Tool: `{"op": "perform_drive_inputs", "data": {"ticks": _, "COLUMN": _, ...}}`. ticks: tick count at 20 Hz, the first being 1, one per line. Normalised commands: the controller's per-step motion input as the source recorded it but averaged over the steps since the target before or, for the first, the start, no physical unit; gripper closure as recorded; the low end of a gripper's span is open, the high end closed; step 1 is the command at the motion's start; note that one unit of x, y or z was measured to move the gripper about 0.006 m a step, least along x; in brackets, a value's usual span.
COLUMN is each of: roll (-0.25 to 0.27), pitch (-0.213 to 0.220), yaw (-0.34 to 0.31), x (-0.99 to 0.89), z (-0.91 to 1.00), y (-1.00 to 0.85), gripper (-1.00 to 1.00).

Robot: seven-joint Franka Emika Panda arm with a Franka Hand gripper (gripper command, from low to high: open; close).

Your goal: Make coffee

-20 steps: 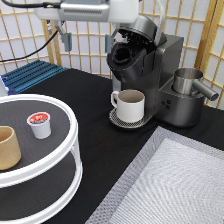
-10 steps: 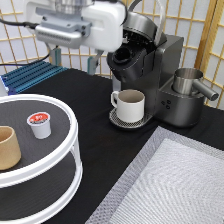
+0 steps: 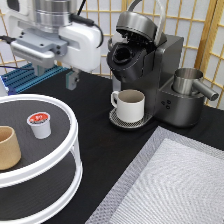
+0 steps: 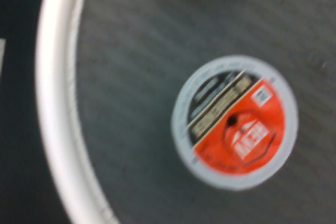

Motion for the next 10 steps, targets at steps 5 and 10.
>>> {"op": "perform_drive_inputs", "data": {"ticks": 5, "roll": -0.025, "pitch": -0.268, "yaw": -0.07, "x": -0.61, "z": -0.13, "y": -0.28, "gripper": -1.0}}
{"op": "perform_drive_inputs", "data": {"ticks": 10, "roll": -0.087, "pitch": -0.212, "yaw": -0.031, "x": -0.17, "z": -0.12, "y": -0.12, "gripper": -1.0}}
